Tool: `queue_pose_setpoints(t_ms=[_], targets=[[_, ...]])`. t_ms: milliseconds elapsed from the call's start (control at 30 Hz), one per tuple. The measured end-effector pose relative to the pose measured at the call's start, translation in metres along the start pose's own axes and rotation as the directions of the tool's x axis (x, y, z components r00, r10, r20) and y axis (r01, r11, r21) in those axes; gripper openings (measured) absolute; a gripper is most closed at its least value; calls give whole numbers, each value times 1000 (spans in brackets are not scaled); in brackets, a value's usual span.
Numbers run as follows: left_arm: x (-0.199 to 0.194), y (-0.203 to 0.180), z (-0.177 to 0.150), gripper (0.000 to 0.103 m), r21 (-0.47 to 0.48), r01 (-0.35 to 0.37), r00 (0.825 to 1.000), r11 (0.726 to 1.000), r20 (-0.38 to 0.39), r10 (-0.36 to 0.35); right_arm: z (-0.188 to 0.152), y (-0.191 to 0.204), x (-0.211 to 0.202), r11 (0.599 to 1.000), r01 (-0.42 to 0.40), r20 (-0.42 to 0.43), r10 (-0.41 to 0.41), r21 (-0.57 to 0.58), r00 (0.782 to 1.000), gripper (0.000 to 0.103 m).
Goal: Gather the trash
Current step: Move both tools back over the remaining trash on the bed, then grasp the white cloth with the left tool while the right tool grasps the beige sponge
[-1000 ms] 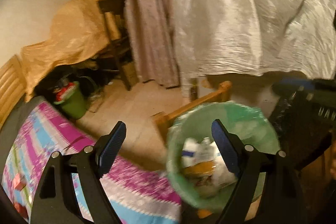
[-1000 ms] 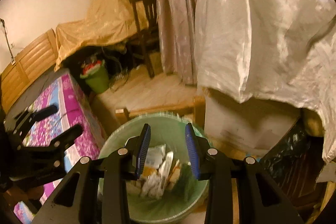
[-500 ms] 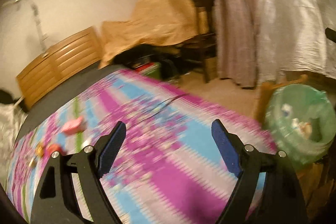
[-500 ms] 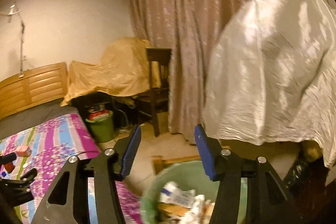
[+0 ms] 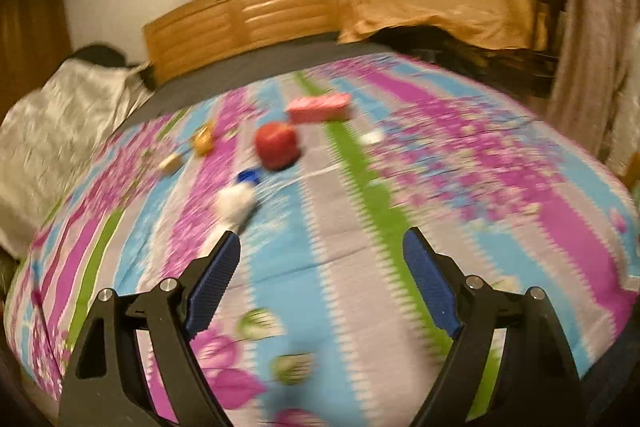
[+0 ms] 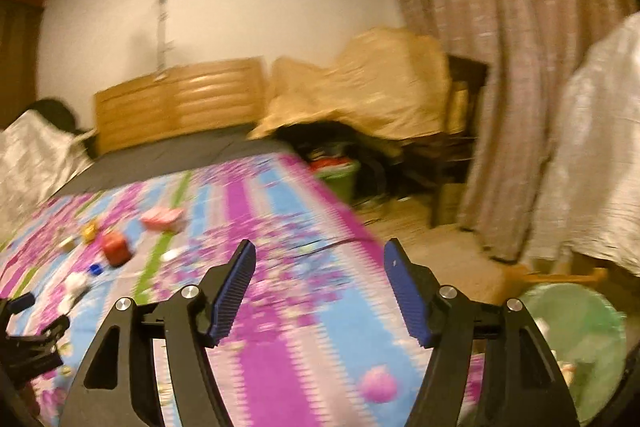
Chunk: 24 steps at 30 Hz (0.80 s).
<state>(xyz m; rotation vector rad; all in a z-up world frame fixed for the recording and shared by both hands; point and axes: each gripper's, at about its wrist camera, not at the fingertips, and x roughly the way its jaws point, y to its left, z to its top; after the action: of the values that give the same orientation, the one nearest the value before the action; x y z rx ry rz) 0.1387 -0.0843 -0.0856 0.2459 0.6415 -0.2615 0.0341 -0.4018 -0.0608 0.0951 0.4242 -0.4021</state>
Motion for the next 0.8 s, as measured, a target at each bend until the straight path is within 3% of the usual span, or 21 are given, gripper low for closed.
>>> queue_pose_setpoints(t_ms=[233, 333, 667, 733, 800], targets=[[65, 86, -6, 80, -108, 4, 997, 994, -80, -13, -25, 93, 33, 987, -120, -144, 104, -105, 984, 72], [92, 114, 0, 80, -184, 24, 995, 983, -90, -42, -31, 105, 49, 984, -146, -193, 124, -106, 973, 72], [161, 116, 13, 80, -158, 82, 982, 984, -155, -106, -39, 113, 110, 982, -187, -297, 168, -38, 940, 72], [172, 117, 12, 66, -179, 107, 973, 978, -185, -140, -39, 120, 114, 978, -204, -304, 180, -48, 936, 72], [176, 118, 10, 41, -186, 94, 972, 978, -197, -131, -38, 129, 116, 972, -227, -308, 197, -64, 931, 72]])
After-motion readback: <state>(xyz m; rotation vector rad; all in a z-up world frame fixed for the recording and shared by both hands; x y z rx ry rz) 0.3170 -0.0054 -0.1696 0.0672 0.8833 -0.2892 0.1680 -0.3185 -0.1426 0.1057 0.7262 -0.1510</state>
